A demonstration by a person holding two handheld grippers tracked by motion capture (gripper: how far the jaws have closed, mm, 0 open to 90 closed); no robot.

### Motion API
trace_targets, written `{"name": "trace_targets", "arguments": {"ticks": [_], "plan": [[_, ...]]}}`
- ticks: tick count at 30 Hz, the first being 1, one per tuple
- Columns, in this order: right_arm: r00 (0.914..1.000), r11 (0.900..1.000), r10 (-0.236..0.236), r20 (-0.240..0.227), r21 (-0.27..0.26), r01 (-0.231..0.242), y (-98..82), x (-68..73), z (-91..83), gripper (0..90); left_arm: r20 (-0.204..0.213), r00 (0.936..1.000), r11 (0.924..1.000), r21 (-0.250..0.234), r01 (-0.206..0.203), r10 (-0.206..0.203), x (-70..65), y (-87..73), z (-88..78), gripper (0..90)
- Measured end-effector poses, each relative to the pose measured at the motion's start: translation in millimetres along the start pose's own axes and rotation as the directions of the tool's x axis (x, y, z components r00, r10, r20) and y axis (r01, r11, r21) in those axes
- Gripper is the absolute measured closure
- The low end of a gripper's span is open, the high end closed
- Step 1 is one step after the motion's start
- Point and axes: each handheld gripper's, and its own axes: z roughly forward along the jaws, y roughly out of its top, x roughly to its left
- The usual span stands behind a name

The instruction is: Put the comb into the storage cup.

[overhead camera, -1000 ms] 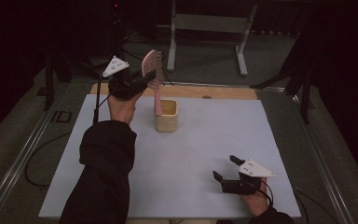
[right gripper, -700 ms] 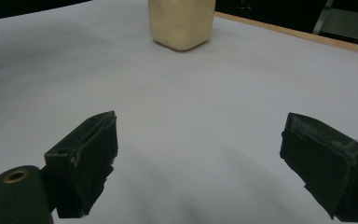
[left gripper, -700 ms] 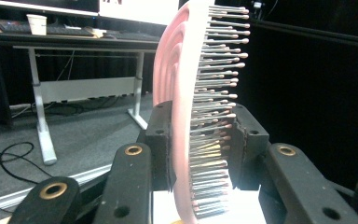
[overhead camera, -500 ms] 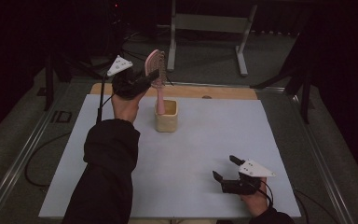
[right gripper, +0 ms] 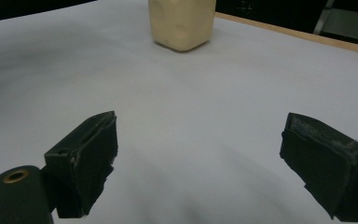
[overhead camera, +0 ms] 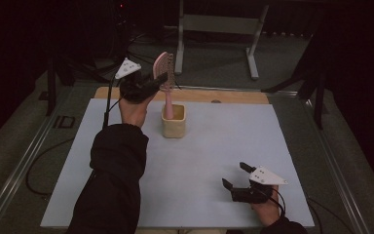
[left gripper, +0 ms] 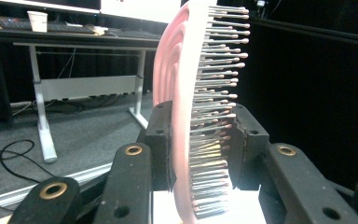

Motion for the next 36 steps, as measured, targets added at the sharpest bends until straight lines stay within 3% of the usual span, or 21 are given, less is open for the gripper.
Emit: {"name": "trace_targets", "arguments": {"ticks": [36], "plan": [[1.0, 1.0, 0.005, -0.001, -0.001, -0.005, 0.3, 0.0, -0.4, 11.2, -0.017, 0.9998, 1.0, -0.006, -0.007, 0.006, -5.6, -11.4, 15.5, 66.5]]}}
